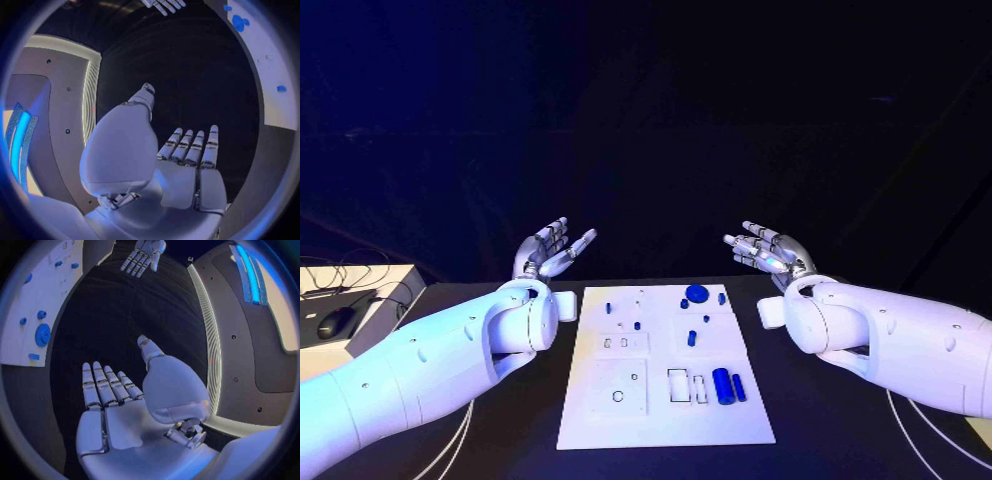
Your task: Assemble the parts on the task board
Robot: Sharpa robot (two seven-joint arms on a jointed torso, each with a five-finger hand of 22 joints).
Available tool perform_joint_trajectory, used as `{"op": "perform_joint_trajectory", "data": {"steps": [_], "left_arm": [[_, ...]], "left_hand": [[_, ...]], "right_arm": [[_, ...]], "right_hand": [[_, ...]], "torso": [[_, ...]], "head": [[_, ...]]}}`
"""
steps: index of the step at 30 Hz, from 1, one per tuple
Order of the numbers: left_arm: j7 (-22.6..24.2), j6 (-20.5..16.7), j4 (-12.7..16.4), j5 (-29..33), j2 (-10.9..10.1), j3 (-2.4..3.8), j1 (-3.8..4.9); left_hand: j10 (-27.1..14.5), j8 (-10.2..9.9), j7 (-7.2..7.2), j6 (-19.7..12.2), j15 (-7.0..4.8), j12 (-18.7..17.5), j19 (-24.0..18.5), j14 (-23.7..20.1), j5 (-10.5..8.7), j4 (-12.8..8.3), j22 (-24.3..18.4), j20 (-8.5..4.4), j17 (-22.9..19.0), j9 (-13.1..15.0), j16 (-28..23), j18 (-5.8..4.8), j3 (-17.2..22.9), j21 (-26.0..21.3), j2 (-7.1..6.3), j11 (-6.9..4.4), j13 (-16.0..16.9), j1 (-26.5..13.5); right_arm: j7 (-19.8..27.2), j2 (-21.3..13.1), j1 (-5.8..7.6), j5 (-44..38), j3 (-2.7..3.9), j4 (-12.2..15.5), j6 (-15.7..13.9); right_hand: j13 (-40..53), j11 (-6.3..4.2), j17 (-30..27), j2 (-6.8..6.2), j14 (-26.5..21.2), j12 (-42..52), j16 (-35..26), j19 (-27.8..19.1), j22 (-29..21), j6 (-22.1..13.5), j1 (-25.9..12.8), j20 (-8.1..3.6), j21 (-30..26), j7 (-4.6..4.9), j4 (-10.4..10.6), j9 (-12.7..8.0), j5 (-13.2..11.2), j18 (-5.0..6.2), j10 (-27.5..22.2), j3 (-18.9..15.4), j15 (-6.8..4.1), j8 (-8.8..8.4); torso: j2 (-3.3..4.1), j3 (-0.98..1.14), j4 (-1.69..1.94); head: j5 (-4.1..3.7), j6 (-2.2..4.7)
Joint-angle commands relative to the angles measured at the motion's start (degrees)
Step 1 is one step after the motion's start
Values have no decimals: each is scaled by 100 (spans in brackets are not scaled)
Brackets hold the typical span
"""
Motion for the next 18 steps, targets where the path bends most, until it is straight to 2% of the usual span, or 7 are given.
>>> {"op": "perform_joint_trajectory", "data": {"steps": [1, 3, 6, 7, 9, 12, 18], "left_arm": [[-137, 446, -50, -327, 34, 20, -6], [-137, 446, -50, -327, 34, 20, -6], [-137, 446, -50, -327, 34, 20, -6], [-233, 825, -32, -163, -15, 15, -14], [-248, 1024, -1, -162, -47, 14, -15], [-266, 1222, 59, -208, -92, 13, -15], [-275, 1536, 210, -585, -193, 10, -21]], "left_hand": [[148, 46, 159, 137, 70, 33, 111, 171, 38, 78, 13, 30, 15, 14, 36, 88, 23, 44, -3, 49, 12, 244], [186, 49, 174, 168, 117, 36, 169, 243, 38, 75, 19, 19, 19, 16, 41, 111, 28, 57, 15, 67, 15, 252], [400, 67, 202, 347, 123, 50, 420, 547, 36, 64, 43, -4, 40, 29, 76, 153, 77, 94, 95, 113, 26, 258], [567, 83, 230, 480, 68, 65, 742, 905, 40, 50, 82, -32, 67, 39, 130, 207, 107, 163, 158, 152, 36, 253], [1277, 171, 313, 985, -3, 167, 1440, 1574, 35, 11, 162, -77, 107, 85, 218, 304, 192, 317, 394, 251, 84, 248], [2326, 233, 312, 1721, -176, 168, 2284, 2997, 26, -202, 254, -165, 169, 99, 388, 491, 129, 579, 631, 118, 112, 172], [4120, 311, 269, 3004, -486, 298, 2999, 4302, 42, -587, 327, -340, 236, 150, 557, 678, 78, 881, 918, -170, 182, 235]], "right_arm": [[-386, 20, 79, -437, -51, -152, 973], [-427, 22, 113, -473, -75, -212, 1068], [-446, 24, 129, -489, -87, -240, 1112], [-422, 45, 146, -2619, -87, -353, 716], [-634, 46, 145, -3181, -86, -357, 568], [-857, 46, 143, -3911, -85, -358, 373], [-934, 61, 142, -5173, -81, -356, -11]], "right_hand": [[47, -80, 58, -59, 1308, 50, 79, 943, 82, 649, 651, -77, 296, 726, -428, 40, -72, 167, 850, 44, -125, 72], [78, -201, 109, -55, 2450, 98, 174, 1489, 127, 1344, 804, -158, 447, 658, -537, 78, -72, 162, 1812, 68, -252, 136], [138, -352, 112, -95, 2984, 118, 149, 2087, 171, 2354, 916, -306, 651, 484, -675, 111, -115, 141, 2964, 109, -395, 165], [140, -414, 129, -80, 3164, 155, 187, 2216, 183, 2699, 942, -368, 711, 439, -720, 139, -103, 154, 3235, 165, -468, 193], [140, -469, 128, -71, 3386, 156, 162, 2380, 180, 3081, 956, -462, 773, 375, -831, 150, -137, 126, 3386, 328, -553, 186], [139, -616, 154, -98, 3889, 164, 237, 2744, 229, 3984, 941, -655, 951, 281, -990, 198, -180, 158, 3791, 577, -750, 259], [142, -732, 162, -123, 4381, 158, 182, 3032, 322, 4245, 929, -946, 1188, 210, -1218, 197, -325, 28, 4123, 968, -935, 229]], "torso": [[0, -1, 1], [0, -1, 1], [0, -1, 1], [18, -14, 7], [34, -6, 20], [61, -7, 45], [133, -21, 89]], "head": [[0, 0], [0, 0], [0, 0], [-62, -172], [-84, -167], [-108, -206], [-128, -220]]}}
